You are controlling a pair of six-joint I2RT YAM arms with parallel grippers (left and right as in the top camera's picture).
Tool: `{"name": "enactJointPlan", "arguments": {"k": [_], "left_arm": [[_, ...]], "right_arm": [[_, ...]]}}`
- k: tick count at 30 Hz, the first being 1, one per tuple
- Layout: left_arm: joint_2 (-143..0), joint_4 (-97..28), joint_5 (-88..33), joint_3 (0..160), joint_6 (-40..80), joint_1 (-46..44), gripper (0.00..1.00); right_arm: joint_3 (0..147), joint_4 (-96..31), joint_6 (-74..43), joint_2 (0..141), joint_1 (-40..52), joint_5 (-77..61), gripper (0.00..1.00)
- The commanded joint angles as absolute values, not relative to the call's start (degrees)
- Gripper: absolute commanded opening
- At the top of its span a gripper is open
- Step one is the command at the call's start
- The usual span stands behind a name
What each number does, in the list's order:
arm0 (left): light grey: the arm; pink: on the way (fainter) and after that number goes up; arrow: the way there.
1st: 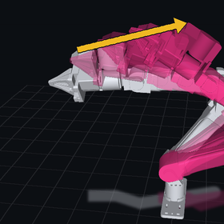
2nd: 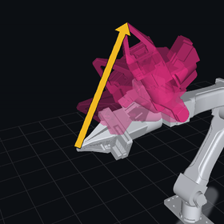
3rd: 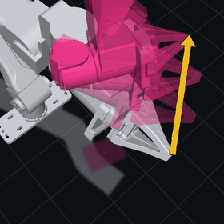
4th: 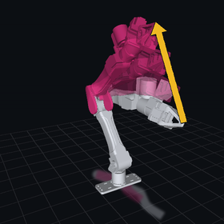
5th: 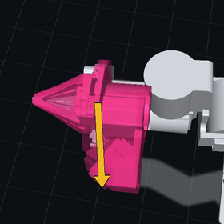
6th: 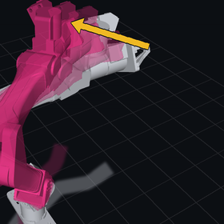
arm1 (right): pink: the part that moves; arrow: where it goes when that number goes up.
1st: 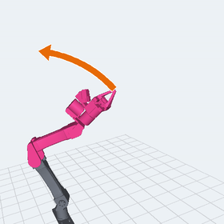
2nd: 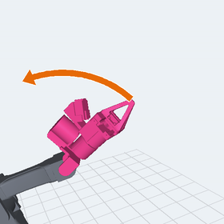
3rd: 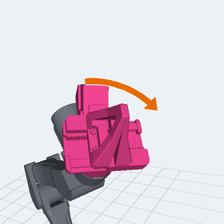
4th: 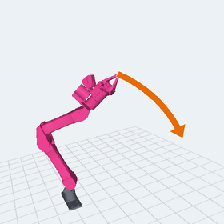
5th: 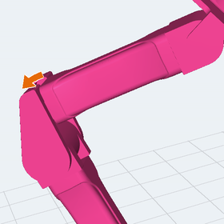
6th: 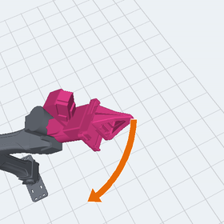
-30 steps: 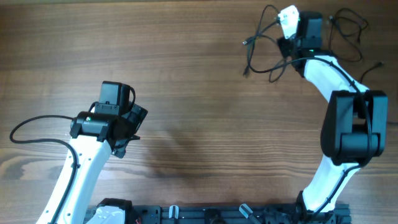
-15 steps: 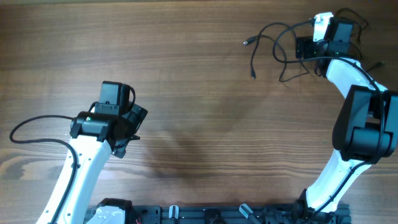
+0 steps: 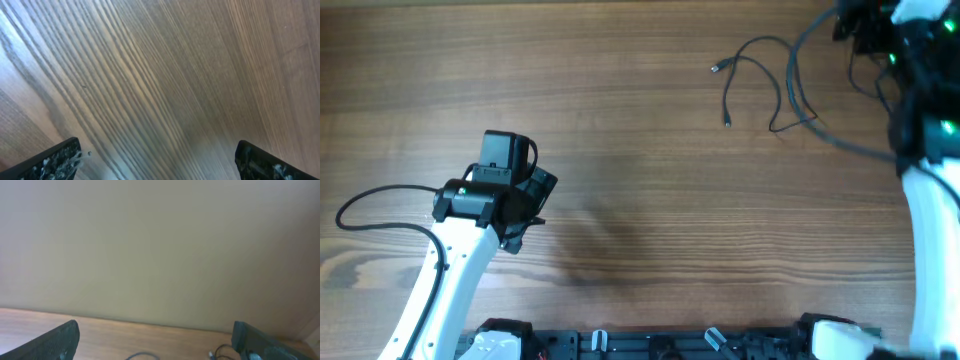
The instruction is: Untangle cables
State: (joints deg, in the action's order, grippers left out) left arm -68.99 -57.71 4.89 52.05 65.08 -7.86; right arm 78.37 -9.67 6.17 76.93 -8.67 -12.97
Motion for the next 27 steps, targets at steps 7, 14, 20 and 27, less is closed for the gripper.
{"name": "enactJointPlan", "arguments": {"k": [7,14,20,27], "left_arm": [[-68.25,-57.71,6.07,52.18,65.87,-7.6,1.0],[-68.25,-57.71,6.07,52.18,65.87,-7.6,1.0],[-68.25,-57.71,6.07,52.18,65.89,-7.6,1.0],[-68.25,-57.71,6.04,52.18,65.87,-7.6,1.0]], "right_arm": [[76.79,-16.73,4.34,57.89,-8.36,-15.57,1.0],[73.47,-12.75,4.29,47.11,-8.36,-15.57,1.0],[71.83,-14.61,4.27,36.32,-8.38,-15.57,0.99],[56.25,-6.02,7.09,19.77,-9.08,-15.66,1.0]]}}
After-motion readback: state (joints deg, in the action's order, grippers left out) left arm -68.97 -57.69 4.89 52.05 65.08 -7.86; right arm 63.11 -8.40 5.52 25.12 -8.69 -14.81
